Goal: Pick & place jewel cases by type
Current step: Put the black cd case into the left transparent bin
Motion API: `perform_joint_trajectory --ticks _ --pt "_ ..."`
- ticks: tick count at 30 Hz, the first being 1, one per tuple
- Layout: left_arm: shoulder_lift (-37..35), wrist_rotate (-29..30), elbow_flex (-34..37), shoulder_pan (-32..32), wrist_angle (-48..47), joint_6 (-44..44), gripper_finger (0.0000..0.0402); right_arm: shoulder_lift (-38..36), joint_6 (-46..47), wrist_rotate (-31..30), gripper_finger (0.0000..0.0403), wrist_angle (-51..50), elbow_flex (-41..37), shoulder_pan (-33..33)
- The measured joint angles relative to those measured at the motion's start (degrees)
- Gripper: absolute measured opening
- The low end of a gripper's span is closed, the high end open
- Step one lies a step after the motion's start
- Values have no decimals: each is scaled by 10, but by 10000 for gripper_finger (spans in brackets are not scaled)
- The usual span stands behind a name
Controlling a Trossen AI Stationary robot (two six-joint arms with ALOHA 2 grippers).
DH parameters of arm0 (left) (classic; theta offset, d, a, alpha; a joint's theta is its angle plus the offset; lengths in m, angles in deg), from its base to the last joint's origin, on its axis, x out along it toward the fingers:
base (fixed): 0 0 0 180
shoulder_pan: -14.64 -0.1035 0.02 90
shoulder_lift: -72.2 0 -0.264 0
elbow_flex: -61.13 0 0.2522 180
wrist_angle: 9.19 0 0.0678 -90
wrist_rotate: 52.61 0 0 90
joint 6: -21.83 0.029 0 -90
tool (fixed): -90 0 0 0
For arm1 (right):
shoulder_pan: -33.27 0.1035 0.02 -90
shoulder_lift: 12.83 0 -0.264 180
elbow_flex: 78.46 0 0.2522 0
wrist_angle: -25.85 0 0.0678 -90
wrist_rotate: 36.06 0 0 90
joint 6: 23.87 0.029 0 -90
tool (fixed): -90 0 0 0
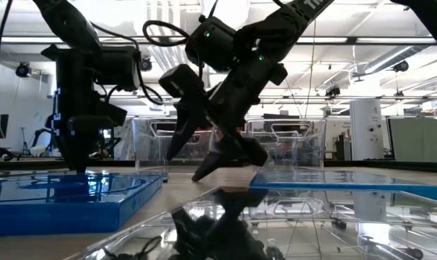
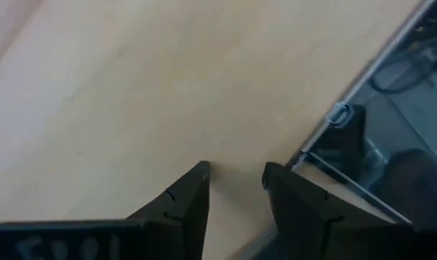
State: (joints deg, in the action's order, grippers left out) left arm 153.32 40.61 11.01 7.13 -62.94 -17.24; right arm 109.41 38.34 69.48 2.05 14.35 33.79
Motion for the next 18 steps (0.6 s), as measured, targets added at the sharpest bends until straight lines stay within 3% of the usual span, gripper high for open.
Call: perform_joint_trajectory --ticks 6,18 --pt "-6 -54 0 1 7 -2 121 11 9 15 226 16 4 0" --pt "-5 -87 2 12 66 -15 121 12 9 11 226 37 3 0"
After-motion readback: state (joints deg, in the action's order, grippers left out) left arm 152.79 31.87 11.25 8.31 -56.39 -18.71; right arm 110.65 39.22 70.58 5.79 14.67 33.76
